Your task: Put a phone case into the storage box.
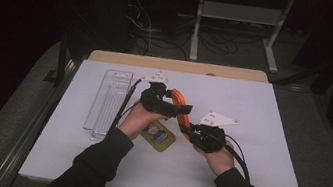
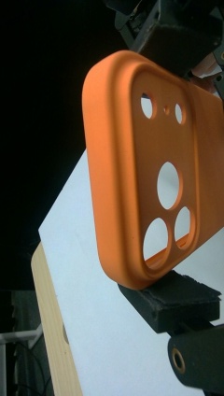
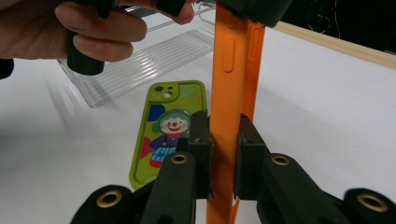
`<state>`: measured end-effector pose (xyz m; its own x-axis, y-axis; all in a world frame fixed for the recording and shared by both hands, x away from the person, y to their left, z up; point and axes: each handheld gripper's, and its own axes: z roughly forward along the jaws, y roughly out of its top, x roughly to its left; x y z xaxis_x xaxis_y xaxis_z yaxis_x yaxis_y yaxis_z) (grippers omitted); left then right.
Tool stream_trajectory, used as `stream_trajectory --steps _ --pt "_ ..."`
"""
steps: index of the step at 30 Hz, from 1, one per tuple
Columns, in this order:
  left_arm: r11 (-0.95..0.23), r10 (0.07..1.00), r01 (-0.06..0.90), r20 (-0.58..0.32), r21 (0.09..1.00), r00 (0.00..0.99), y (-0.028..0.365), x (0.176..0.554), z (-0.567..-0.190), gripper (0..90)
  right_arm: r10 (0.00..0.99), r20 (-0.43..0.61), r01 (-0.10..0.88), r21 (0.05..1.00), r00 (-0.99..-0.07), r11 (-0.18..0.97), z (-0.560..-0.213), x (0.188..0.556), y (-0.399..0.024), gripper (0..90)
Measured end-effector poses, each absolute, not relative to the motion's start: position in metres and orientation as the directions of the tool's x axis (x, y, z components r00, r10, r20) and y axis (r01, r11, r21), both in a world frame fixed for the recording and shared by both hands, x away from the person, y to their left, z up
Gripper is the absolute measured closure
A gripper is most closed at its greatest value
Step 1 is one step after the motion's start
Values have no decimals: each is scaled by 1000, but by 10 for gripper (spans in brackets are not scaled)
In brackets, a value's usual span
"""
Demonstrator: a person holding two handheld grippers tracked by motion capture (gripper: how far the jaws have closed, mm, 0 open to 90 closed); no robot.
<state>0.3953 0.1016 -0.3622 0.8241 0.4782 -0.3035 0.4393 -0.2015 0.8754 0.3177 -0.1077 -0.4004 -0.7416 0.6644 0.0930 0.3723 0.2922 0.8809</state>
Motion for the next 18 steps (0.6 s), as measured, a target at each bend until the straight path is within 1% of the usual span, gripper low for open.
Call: stream_trajectory --steps 4,7,9,10,12,14,16,18 --pt "-206 473 441 -305 873 826 102 396 -362 134 663 81 366 880 -744 303 -401 318 -107 790" --pt "-217 477 437 -295 873 828 102 396 -362 141 668 70 369 873 -741 319 -401 318 -106 772" --pt "-223 489 429 -280 875 826 103 396 -361 143 664 75 380 865 -744 327 -401 318 -106 632" --pt "-226 488 427 -278 876 827 105 397 -360 144 670 67 387 857 -739 341 -402 319 -107 592" --pt "-226 499 430 -276 874 822 109 399 -357 144 670 68 397 848 -739 352 -402 320 -111 514" --pt "-235 510 424 -261 875 820 114 402 -353 144 673 74 413 836 -736 360 -402 320 -116 476" --pt "-244 521 423 -250 873 816 119 405 -348 144 670 89 429 828 -737 362 -402 320 -122 394" --pt "-254 536 430 -244 867 808 125 409 -343 145 669 98 446 814 -737 372 -403 319 -128 333"
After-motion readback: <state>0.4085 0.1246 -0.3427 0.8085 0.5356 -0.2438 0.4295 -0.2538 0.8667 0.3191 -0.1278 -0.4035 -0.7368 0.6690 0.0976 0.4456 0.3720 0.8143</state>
